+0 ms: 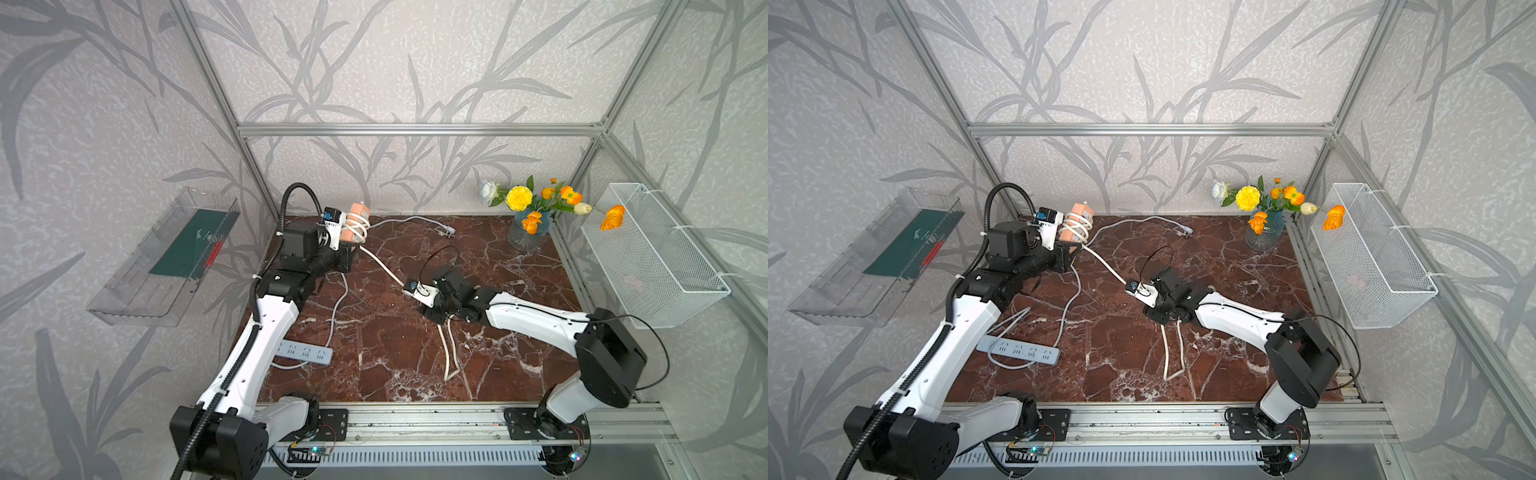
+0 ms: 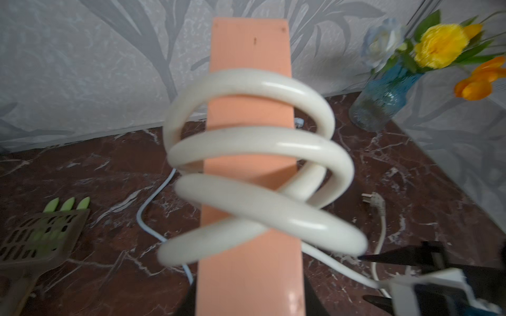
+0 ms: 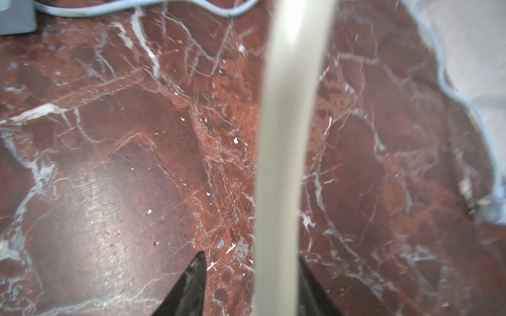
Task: Wrap the cord around the power strip
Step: Wrap the power cord around the power strip.
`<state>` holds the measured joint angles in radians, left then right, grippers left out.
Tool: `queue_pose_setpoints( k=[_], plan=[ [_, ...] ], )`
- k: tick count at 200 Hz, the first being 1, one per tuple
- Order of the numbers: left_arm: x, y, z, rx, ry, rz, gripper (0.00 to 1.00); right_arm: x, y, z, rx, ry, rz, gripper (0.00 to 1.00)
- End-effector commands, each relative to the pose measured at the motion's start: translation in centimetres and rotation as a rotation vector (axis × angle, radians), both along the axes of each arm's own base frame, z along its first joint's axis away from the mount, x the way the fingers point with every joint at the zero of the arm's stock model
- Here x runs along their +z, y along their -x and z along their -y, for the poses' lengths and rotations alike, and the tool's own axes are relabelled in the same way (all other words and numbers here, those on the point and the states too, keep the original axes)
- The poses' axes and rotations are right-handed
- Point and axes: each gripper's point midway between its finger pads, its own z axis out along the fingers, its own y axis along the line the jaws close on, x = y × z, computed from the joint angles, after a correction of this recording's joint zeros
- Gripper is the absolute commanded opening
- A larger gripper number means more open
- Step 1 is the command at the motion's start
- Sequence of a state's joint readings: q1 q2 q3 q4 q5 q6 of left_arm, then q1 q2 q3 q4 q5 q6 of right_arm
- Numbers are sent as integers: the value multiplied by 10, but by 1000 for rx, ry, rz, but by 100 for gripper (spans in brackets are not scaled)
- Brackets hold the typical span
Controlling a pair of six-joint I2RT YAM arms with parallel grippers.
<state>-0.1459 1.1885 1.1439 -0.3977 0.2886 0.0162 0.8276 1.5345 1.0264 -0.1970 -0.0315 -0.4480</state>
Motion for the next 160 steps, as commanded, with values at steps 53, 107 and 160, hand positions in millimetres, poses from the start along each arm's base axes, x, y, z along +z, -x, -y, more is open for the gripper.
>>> queue_pose_setpoints(
  k=[53,107,160],
  plan=[
    [-63,-34,12,-77,-376,-89,0,234,26,-23,220,-243,490,0],
    [-77,57,116,-650,-251,-127,0,299,-16,-24,236,-369,544,0],
    [-22,151,174,-1092,106,-117,0,310,-77,2,214,-543,328,0]
  ],
)
